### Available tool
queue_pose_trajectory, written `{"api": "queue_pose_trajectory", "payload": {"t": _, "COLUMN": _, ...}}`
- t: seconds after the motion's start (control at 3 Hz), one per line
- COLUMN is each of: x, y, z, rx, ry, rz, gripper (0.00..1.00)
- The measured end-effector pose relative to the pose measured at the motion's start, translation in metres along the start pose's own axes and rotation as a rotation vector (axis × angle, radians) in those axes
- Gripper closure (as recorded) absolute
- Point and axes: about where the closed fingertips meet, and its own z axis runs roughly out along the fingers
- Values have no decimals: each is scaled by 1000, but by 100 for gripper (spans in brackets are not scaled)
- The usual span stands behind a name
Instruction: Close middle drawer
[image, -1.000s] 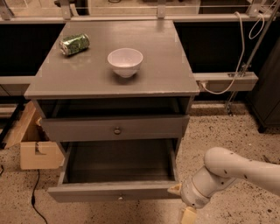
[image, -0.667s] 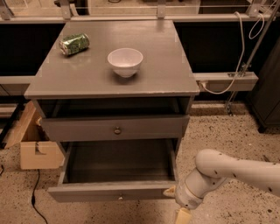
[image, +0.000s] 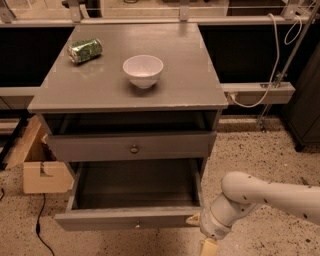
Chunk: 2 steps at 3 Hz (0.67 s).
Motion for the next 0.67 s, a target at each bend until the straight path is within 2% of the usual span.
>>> {"api": "queue_pose_trajectory", "payload": {"t": 0.33, "x": 15, "y": -26, "z": 18, "rx": 15, "ry": 47, "rz": -121, "gripper": 0}}
{"api": "queue_pose_trajectory", "payload": {"t": 0.67, "x": 23, "y": -42, "z": 29, "rx": 12, "ry": 79, "rz": -211, "gripper": 0}}
